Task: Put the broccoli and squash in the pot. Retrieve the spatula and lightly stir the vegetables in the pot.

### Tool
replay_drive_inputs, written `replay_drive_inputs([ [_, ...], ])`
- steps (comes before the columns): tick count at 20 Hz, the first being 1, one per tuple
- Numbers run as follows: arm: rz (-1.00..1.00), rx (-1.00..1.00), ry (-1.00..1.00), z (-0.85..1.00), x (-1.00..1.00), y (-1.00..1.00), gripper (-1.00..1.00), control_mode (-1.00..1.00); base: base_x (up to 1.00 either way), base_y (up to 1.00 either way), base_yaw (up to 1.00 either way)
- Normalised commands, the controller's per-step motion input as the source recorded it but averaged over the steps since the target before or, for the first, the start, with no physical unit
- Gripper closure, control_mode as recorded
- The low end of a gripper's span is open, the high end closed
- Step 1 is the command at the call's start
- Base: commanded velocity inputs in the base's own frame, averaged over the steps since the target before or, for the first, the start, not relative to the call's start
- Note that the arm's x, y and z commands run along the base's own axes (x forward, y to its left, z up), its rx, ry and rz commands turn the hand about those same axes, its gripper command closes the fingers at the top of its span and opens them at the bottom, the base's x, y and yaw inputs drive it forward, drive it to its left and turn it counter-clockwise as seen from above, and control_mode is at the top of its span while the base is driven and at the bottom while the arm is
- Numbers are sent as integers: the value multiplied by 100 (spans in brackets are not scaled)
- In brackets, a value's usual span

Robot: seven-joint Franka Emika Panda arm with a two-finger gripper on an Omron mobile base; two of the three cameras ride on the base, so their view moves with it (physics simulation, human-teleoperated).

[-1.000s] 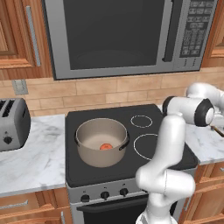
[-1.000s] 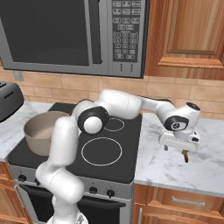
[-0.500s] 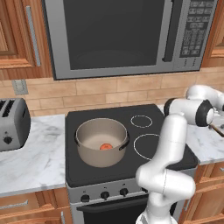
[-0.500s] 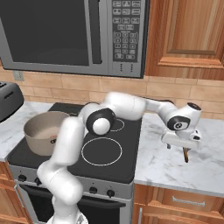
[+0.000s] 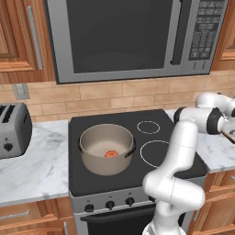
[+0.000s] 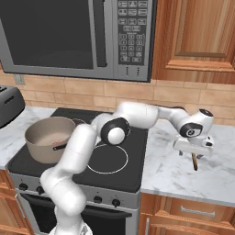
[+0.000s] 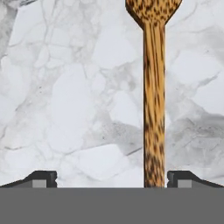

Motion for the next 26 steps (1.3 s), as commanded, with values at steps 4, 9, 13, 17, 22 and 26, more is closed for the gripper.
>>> replay_drive_inputs([
  [4, 0, 0, 0, -6, 8, -45, -100, -100, 0, 0, 0],
  [9, 0, 0, 3, 0, -15, -19, -100, -100, 0, 0, 0],
  [13, 4, 0, 4, -18, -38, 0, -100, -100, 0, 0, 0],
  [17, 10, 0, 2, -13, -38, 29, -100, -100, 0, 0, 0],
  [22, 9, 0, -5, -9, -2, 12, -100, -100, 0, 0, 0],
  [26, 3, 0, -6, -4, 0, 0, -100, -100, 0, 0, 0],
])
